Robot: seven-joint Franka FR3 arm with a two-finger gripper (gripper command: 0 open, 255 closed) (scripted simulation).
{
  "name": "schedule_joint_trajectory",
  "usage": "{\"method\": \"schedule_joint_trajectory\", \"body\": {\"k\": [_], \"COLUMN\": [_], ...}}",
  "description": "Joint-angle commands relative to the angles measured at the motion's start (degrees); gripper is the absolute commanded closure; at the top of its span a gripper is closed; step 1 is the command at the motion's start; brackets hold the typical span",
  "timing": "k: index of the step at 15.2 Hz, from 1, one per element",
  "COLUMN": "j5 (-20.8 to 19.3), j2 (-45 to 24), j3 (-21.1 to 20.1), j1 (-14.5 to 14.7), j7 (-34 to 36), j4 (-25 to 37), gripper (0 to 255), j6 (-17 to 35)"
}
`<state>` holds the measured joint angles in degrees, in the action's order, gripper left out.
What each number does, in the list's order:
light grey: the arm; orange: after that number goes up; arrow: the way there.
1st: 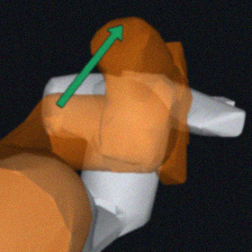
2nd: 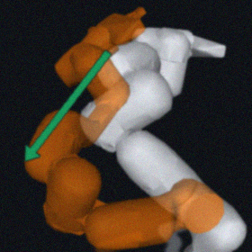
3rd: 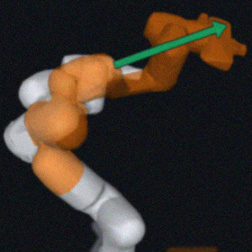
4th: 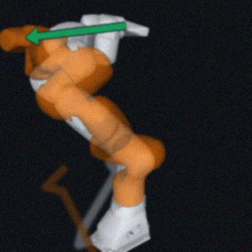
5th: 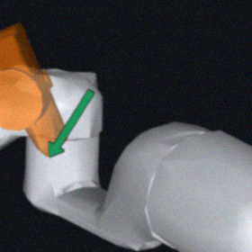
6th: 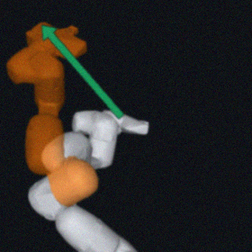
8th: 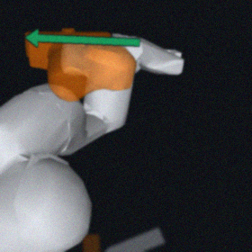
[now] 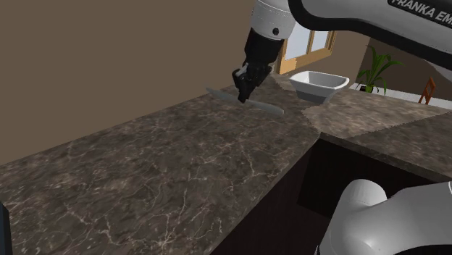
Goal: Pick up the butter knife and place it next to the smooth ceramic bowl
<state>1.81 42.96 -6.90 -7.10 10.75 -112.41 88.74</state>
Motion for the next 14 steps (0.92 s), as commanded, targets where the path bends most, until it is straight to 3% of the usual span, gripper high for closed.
{"method": "schedule_joint_trajectory", "body": {"k": [1,14], "j5": [-0.10,-3.81], "j2": [-1.08,-10.24], "j3": [0.03,14.23], "j1": [-0.10,-2.03], "j7": [-0.02,-15.39], "j4": [2.46,8.66], "gripper": [255,255], "j6": [-1.39,1.68]}}
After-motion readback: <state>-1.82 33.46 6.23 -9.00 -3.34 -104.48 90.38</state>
